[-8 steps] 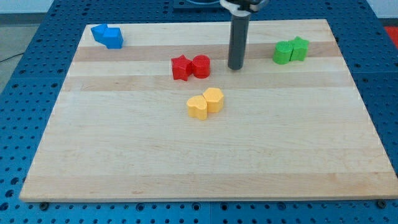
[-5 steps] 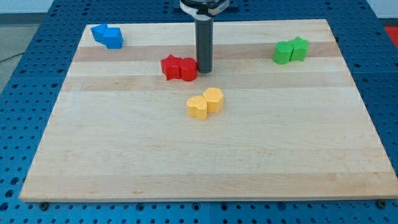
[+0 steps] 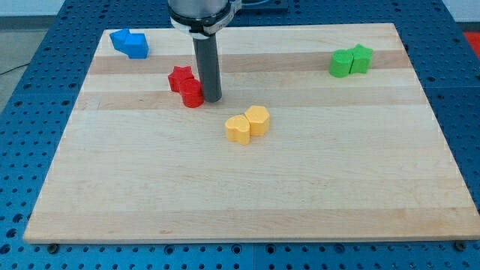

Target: Push the red blocks towards the top left corner of the board

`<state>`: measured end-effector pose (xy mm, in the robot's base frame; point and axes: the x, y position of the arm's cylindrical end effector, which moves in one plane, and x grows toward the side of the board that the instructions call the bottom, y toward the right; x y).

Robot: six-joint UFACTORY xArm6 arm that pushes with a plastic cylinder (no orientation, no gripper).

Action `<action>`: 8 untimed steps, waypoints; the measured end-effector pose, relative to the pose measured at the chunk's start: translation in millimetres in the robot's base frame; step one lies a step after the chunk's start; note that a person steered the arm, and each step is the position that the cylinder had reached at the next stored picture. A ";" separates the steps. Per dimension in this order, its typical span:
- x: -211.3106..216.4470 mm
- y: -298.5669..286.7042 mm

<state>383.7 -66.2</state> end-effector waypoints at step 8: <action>-50.1 -81.9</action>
